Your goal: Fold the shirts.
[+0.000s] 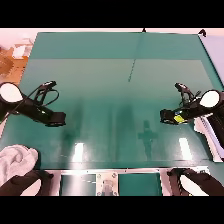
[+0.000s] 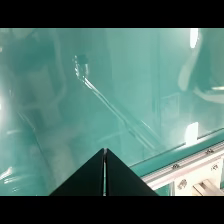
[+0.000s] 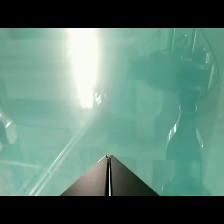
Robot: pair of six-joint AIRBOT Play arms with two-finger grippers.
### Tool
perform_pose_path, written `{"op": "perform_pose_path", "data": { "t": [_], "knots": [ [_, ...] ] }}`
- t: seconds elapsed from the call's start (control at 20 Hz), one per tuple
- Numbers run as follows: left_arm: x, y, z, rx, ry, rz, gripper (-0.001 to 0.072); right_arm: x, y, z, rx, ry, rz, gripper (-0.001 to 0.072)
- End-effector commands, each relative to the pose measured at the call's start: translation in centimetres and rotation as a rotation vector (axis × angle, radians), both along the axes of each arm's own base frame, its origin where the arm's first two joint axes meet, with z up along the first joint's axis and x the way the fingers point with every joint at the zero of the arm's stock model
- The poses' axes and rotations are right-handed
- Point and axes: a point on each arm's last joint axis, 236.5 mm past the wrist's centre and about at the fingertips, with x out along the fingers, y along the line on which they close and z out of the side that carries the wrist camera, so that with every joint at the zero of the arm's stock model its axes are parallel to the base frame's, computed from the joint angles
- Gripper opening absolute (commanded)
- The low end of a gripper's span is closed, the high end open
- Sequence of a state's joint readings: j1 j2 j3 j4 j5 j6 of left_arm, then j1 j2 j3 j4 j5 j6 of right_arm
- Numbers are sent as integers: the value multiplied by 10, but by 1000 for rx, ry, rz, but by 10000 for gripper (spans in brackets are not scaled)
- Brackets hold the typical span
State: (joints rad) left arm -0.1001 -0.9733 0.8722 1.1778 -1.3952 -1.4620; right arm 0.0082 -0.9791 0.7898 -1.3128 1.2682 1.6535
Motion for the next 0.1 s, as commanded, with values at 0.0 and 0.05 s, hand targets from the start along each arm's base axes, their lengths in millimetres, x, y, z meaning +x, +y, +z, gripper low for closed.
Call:
{"op": "perform_pose_path", "data": {
  "t": [0.0, 0.05],
  "knots": [
    [0, 0, -4, -2, -14, 15, 24, -4, 6, -3, 4, -2, 19, 18],
    [0, 0, -4, -2, -12, 16, 24, -4, 6, -3, 4, -2, 19, 18]
  ]
}}
